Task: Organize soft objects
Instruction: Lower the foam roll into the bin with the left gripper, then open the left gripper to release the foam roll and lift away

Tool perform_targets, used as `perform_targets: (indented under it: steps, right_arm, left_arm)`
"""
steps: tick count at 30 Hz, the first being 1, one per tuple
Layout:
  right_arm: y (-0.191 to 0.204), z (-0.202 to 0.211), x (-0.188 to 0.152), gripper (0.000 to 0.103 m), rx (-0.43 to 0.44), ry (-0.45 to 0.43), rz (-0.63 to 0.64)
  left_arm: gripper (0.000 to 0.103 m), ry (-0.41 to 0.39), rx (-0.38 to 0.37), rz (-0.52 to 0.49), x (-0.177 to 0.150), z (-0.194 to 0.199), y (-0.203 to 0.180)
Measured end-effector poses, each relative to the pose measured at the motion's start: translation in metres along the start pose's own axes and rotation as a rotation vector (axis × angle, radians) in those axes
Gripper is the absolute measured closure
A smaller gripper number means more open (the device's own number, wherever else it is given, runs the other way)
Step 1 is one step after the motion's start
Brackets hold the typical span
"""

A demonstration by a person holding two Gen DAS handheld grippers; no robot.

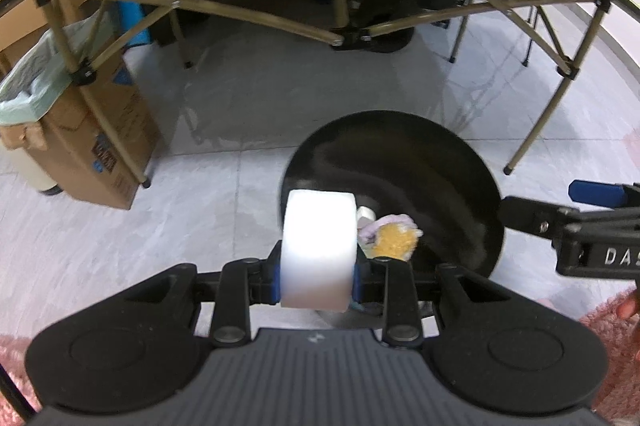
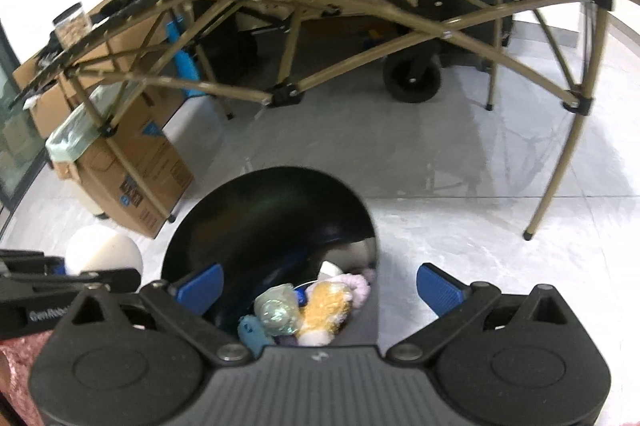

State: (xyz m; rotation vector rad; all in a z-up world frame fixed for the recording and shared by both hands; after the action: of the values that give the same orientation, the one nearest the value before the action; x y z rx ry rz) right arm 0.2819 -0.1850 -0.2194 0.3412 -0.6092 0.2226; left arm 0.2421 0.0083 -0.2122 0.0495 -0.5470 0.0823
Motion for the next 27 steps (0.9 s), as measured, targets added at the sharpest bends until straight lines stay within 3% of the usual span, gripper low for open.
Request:
perform_targets:
  steps: [12,27]
  right_arm:
    - [-0.056,0.027,0.011,0.0,-0.119,-0.039,-0.117]
    - [-0.06,0.021,0.018,0.0,-0.157,-0.054,-0.163]
  left_arm:
    - [0.073,0.009,-0.045,-0.06,0.013,-0.021,-0.037]
    - [0.073,0.033,-0.037,-0.098,0.021,-0.059,-0.053]
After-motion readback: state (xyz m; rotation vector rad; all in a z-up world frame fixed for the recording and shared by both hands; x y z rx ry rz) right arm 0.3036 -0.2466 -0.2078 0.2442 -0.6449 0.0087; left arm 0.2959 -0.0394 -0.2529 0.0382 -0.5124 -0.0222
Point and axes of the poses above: each gripper's, at about its wrist camera, not at the fingertips, and z roughly against the way its jaws point, y to its left, x to its top, the point moved 5 cm from there along -z, roughly the way its jaws point, and after that the axes turned 1 degree about x, right-handed, at the moved point
